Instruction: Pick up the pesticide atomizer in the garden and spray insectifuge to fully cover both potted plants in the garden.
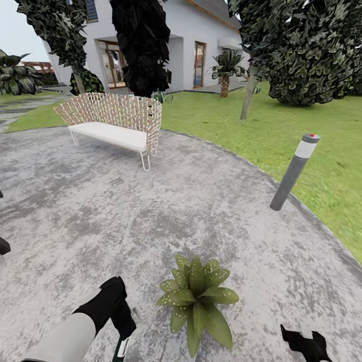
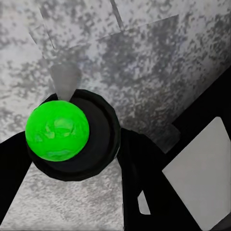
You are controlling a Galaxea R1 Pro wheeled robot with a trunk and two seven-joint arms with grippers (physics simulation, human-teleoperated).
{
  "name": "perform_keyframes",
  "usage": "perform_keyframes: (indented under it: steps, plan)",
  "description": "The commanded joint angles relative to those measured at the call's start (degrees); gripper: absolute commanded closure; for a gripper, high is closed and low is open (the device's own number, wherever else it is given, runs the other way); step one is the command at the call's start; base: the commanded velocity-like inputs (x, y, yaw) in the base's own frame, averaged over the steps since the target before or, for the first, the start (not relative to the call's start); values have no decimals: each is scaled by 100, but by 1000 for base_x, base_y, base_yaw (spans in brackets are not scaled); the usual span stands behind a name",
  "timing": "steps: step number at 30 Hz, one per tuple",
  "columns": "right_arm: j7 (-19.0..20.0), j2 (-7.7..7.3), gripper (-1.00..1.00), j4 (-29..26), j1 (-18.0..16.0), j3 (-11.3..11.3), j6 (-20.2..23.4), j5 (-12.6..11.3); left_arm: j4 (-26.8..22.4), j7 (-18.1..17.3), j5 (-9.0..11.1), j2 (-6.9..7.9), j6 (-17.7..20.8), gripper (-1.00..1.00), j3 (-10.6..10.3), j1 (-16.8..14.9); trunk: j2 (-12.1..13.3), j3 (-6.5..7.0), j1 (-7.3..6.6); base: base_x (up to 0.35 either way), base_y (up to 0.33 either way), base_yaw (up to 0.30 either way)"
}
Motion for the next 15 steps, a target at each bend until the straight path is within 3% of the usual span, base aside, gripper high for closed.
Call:
perform_keyframes:
  steps: [1, 5, 10, 15]
  plan:
    - [47, 1, -100, 3, -3, -49, -24, 15, -9, -36, -33, -7, 40, 100, -5, -2, -2, -5, -1, 0, 0, 270]
    - [47, 1, -100, 5, -3, -49, -24, 15, -14, -40, -25, -34, 40, 100, 1, -3, -2, -5, -1, -57, -70, 220]
    - [47, 1, -100, 6, -3, -49, -24, 15, -17, -34, 134, -40, 40, 100, -5, -5, -2, -5, -1, -161, -206, 31]
    - [47, 6, -100, 6, -3, -42, -24, 15, -21, -29, 153, -41, 40, 100, -7, -8, -2, -5, -1, -22, -246, 18]
